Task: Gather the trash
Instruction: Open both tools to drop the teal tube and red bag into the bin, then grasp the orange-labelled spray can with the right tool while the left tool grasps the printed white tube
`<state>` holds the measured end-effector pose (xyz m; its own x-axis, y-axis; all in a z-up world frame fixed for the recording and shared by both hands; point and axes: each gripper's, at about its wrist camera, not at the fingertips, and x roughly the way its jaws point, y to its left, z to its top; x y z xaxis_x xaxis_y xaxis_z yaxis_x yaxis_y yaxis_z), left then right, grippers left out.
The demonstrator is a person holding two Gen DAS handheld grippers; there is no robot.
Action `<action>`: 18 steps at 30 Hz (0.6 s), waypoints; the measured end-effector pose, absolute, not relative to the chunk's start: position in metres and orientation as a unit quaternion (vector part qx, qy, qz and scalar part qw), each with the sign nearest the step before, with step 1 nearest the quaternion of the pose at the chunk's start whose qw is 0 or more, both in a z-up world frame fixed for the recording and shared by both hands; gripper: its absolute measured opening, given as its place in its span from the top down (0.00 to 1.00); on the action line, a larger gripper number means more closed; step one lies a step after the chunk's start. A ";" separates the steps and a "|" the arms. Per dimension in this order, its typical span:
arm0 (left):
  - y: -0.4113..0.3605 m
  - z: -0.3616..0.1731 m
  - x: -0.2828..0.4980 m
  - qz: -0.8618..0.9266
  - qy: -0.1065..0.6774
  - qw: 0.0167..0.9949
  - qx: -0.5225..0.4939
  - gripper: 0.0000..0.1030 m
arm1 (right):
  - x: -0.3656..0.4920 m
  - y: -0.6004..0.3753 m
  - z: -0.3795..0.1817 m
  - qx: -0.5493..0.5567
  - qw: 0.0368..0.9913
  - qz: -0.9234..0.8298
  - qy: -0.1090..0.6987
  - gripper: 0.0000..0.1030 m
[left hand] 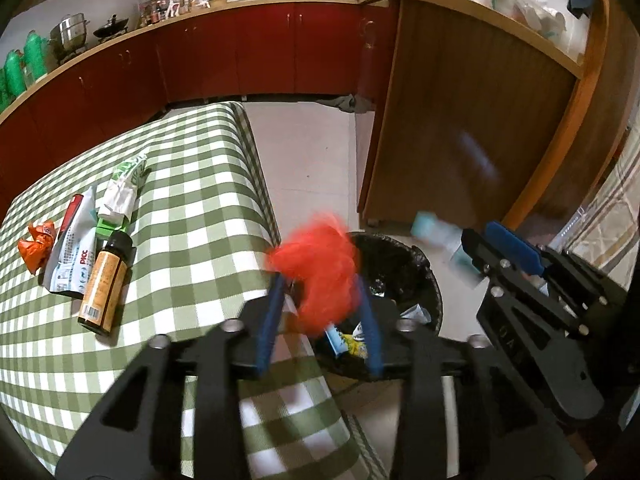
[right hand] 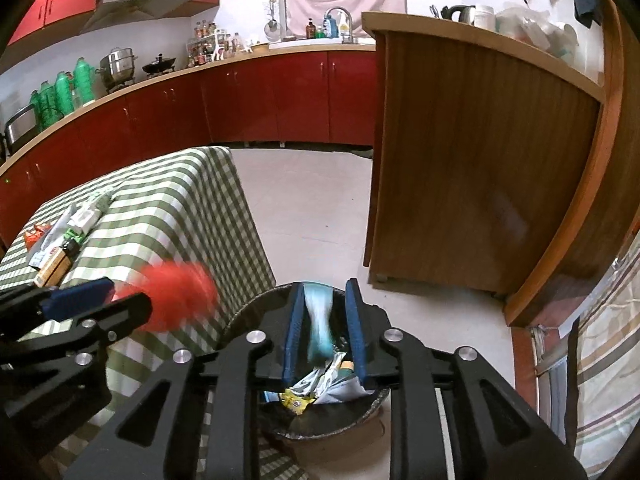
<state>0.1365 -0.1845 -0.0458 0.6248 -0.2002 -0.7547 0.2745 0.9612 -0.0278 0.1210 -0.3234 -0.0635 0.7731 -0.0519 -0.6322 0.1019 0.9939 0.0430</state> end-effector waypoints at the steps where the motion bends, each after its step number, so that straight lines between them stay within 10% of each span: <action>1: -0.185 -0.045 0.137 -0.131 0.412 0.900 0.045 0.62 | 0.121 -0.325 -0.064 0.038 0.941 -0.044 0.335 0.76; 18: -0.129 -0.033 0.116 -0.093 0.405 0.909 0.013 0.45 | 0.110 -0.297 -0.046 0.042 0.946 -0.034 0.320 0.39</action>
<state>0.1161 -0.1286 -0.0332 0.6543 -0.1589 -0.7393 0.1798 0.9823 -0.0520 0.1100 -0.2971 -0.0458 0.7927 -0.0383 -0.6084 0.0920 0.9941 0.0573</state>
